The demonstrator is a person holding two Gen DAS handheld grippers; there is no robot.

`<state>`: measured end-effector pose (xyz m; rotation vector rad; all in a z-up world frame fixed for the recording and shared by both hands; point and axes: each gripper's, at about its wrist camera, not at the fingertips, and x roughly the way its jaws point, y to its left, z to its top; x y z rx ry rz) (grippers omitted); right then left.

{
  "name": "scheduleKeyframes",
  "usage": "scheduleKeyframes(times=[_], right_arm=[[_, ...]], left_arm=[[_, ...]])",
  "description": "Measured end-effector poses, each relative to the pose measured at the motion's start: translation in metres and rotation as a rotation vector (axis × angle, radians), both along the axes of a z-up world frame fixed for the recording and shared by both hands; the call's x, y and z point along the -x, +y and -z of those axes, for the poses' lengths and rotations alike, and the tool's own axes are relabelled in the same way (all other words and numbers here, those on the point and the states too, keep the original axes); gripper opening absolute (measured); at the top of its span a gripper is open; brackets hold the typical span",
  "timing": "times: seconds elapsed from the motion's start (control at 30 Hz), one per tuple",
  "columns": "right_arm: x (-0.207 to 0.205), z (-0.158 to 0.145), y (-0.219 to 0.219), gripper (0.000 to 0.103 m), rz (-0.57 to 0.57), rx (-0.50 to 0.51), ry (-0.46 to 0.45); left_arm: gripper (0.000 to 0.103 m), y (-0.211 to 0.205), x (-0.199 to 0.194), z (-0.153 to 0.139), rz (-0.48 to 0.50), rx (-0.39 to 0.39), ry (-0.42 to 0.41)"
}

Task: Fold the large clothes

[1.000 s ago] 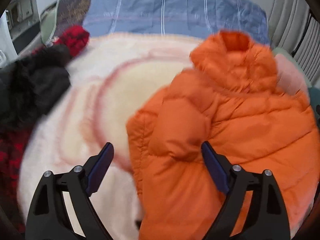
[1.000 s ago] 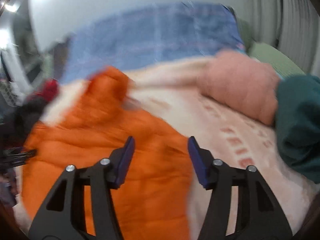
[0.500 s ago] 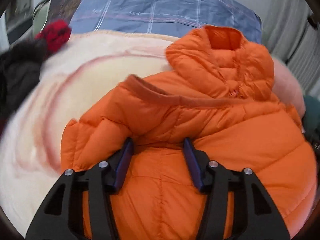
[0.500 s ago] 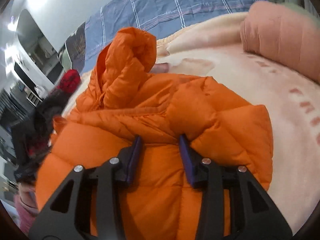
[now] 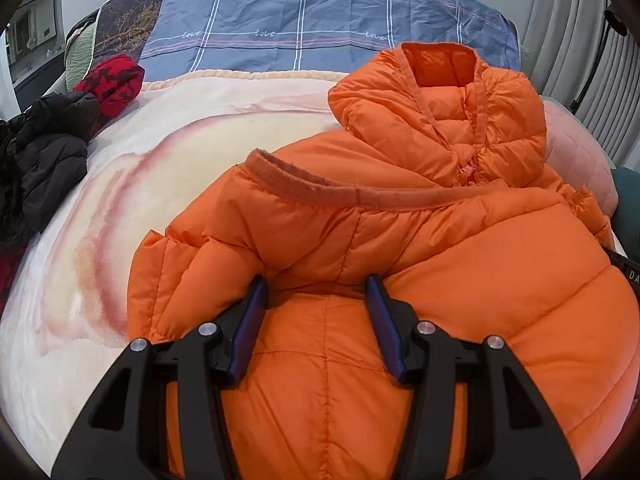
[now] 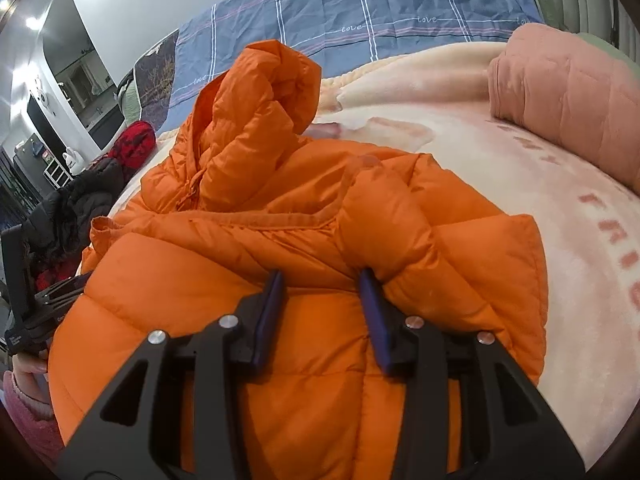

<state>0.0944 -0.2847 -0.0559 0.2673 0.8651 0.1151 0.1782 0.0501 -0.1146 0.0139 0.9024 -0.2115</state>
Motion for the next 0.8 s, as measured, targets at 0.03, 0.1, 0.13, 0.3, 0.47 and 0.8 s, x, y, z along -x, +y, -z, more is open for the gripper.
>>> scheduleKeyframes(times=[0.03, 0.1, 0.13, 0.3, 0.47, 0.8], right_arm=[[0.0, 0.0, 0.001, 0.041, 0.002, 0.011, -0.002], [0.0, -0.001, 0.006, 0.041, 0.005, 0.051, -0.003], [0.001, -0.002, 0.01, 0.041, 0.006, 0.077, -0.002], [0.0, -0.045, 0.014, 0.069, -0.051, -0.002, -0.008], [-0.047, -0.098, -0.008, 0.093, -0.051, -0.144, -0.057], [-0.234, 0.007, -0.056, 0.096, 0.069, -0.705, 0.406]], left_arm=[[0.054, -0.001, 0.0, 0.0, 0.001, -0.003, 0.001], [0.054, -0.002, -0.001, -0.002, 0.004, -0.01, 0.009], [0.053, -0.002, -0.001, -0.004, 0.005, -0.008, 0.015], [0.053, 0.003, 0.007, -0.046, 0.035, 0.181, 0.034], [0.054, -0.045, 0.013, -0.08, 0.228, 0.286, 0.018], [0.068, -0.111, 0.0, -0.007, 0.278, 0.066, 0.071]])
